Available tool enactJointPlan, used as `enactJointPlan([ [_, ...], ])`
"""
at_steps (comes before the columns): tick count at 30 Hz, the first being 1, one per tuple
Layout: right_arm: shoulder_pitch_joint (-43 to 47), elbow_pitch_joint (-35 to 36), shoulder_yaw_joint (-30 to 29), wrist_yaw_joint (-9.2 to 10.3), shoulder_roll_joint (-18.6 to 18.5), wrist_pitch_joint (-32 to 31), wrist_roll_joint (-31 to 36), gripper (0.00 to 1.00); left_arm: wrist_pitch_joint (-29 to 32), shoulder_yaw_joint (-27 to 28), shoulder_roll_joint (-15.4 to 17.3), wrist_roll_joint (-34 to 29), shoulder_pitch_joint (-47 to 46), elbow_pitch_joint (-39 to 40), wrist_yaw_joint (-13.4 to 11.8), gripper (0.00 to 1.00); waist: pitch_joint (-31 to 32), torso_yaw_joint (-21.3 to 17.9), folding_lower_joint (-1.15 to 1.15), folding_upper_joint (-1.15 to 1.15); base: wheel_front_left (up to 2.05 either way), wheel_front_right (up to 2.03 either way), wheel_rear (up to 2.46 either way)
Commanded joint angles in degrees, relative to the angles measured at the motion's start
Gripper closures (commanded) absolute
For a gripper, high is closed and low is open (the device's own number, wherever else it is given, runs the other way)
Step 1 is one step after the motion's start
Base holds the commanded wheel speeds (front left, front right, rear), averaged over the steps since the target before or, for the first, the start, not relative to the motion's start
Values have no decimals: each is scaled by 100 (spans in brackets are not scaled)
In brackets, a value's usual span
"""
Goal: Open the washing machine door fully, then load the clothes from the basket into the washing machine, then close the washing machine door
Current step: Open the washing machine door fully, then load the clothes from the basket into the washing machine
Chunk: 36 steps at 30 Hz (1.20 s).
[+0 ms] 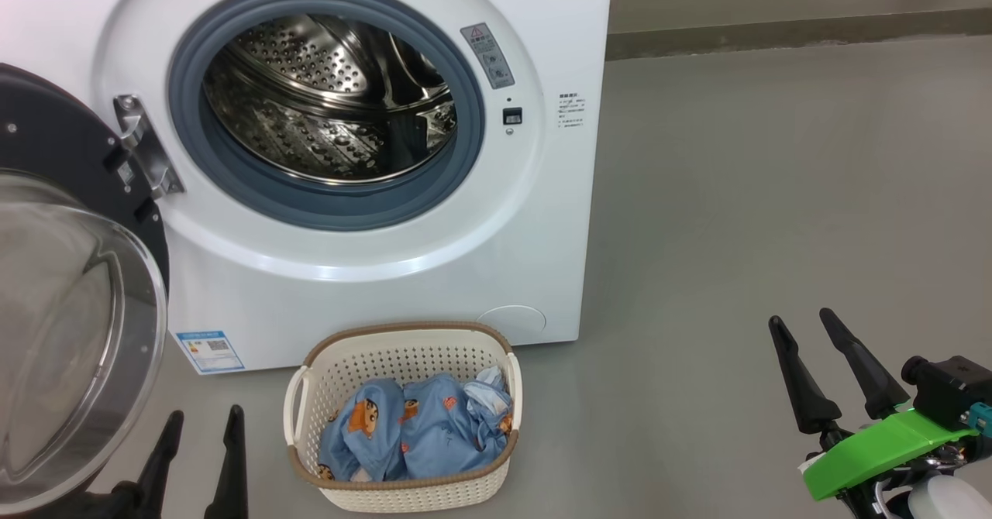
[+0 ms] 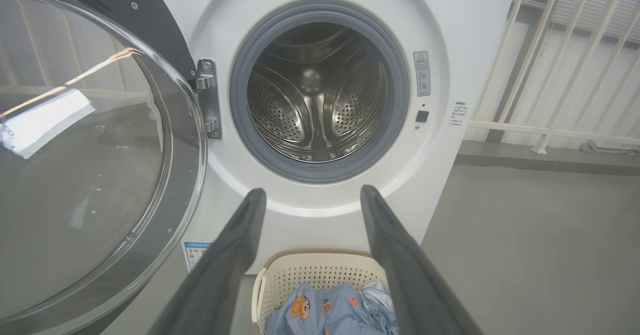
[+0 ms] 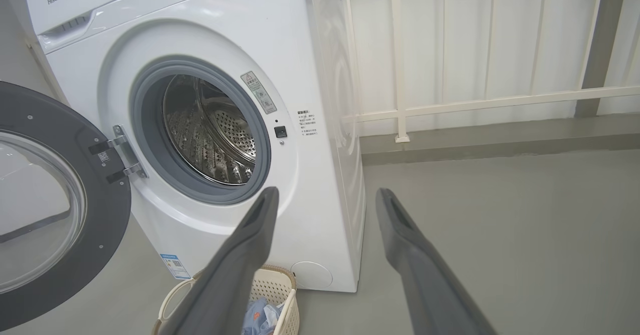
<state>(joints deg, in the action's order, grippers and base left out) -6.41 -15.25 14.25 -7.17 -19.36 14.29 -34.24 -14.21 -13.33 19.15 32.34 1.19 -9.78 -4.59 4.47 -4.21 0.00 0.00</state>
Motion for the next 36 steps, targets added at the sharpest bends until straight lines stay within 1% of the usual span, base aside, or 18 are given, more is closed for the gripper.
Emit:
enactJointPlan([
  [1, -95, 118, 28, -32, -83, 71, 73, 0, -75, 245, 100, -75, -218, 67, 26, 0, -6, 28, 0, 0, 0, 0, 0],
  [15, -88, 40, 12, -32, -37, 71, 66, 0, -78, 323, 42, -142, -194, 107, 133, 0, 1, 76, 0, 0, 0, 0, 0],
  [19, -92, 40, 16, -32, -37, 71, 53, 0, -78, 352, 16, -136, -181, 92, 102, 0, -9, 75, 0, 0, 0, 0, 0],
  [24, -92, 37, 20, -32, -42, 71, 40, 0, -78, 347, -15, -83, -188, 68, 130, 0, -24, 80, 0, 0, 14, -14, 0],
  [30, -93, 34, 26, -32, -50, 71, 25, 0, -78, 340, -11, -87, -217, 41, 128, 0, -30, 97, 0, 0, 85, -85, 0],
  [36, -89, 32, 38, -32, -50, 71, 18, 0, -78, 350, -21, -89, -220, 30, 122, 0, -22, 107, 0, 0, 167, -167, 0],
])
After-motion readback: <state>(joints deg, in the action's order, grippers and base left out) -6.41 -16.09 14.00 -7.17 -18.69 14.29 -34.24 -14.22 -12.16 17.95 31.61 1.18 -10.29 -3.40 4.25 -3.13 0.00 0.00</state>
